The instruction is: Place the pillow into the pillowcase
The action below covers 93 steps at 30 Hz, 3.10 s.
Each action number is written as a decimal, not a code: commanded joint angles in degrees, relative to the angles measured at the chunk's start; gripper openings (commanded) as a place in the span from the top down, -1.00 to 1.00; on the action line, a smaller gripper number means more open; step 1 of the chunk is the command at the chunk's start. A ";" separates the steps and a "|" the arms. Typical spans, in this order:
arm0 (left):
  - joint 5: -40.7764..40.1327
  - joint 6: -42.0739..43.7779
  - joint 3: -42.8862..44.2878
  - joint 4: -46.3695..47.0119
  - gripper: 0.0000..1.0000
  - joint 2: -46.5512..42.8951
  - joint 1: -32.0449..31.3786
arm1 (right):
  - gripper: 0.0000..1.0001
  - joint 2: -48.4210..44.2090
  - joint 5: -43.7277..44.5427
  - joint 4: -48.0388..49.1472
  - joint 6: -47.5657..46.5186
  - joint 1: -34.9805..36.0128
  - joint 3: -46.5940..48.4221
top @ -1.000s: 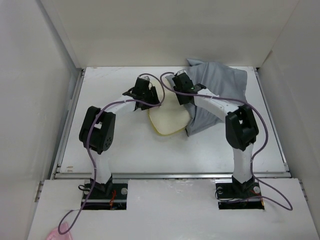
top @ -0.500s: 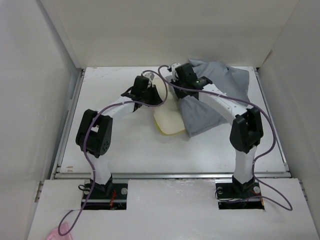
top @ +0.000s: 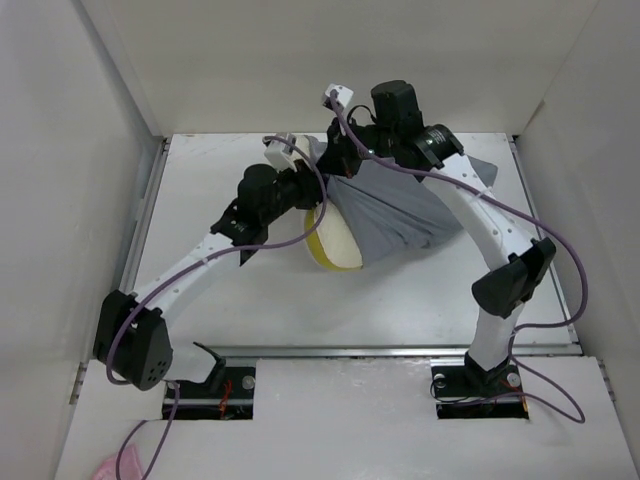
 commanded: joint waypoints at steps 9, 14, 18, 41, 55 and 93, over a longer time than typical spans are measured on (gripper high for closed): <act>-18.32 -16.20 -14.25 29.37 1.00 10.34 -3.71 | 1.00 -7.73 -21.07 -0.04 2.34 5.81 8.94; -11.81 -15.17 -11.80 34.24 1.00 13.97 -5.65 | 1.00 -7.73 -7.40 -5.41 2.34 6.34 8.11; -9.25 -12.61 -13.63 31.87 0.40 7.04 -6.17 | 1.00 -10.27 10.37 -0.86 5.93 6.34 -5.78; -36.77 -7.61 -21.83 -5.15 -1.00 -20.42 -3.27 | -0.99 -29.16 30.34 7.78 20.34 2.22 -37.27; -19.90 6.64 11.92 -8.39 -0.95 19.72 -0.03 | -0.99 -44.90 37.22 -1.46 42.58 -2.45 -68.19; -38.76 -11.28 -17.16 -28.42 -1.00 -31.47 -11.20 | -0.99 -20.98 50.14 14.54 20.35 -5.71 -41.74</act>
